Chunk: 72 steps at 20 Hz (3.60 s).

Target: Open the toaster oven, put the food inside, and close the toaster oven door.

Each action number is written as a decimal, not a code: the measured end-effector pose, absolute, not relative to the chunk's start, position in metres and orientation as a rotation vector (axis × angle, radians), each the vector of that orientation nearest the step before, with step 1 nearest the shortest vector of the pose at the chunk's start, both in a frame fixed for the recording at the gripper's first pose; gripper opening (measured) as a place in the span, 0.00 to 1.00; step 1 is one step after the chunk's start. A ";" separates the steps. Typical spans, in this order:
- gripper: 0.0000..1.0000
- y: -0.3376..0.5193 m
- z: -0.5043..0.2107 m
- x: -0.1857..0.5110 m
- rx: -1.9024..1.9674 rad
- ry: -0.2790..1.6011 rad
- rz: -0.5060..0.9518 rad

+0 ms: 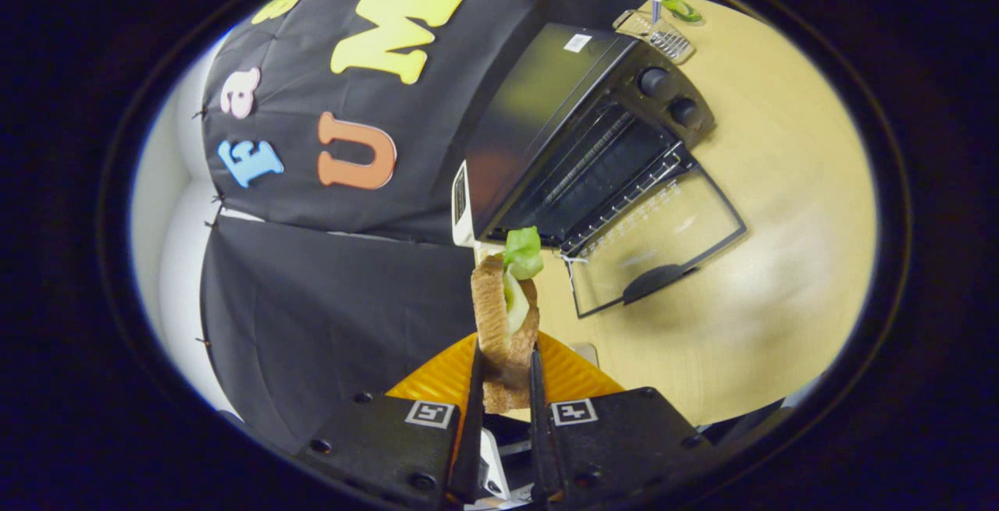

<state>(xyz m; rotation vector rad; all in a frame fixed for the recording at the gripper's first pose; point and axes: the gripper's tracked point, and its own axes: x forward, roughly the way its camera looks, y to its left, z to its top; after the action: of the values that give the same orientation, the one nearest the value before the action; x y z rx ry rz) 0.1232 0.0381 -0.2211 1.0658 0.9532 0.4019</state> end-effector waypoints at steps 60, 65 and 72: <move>1.00 0.054 -0.244 0.098 0.247 0.699 0.095; 1.00 0.045 -0.250 0.077 0.103 0.679 0.103; 1.00 0.034 -0.312 0.064 -0.021 0.715 0.073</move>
<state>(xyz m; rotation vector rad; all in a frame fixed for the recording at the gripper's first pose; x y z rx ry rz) 0.0641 0.0335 -0.3119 -0.0213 0.7148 0.0725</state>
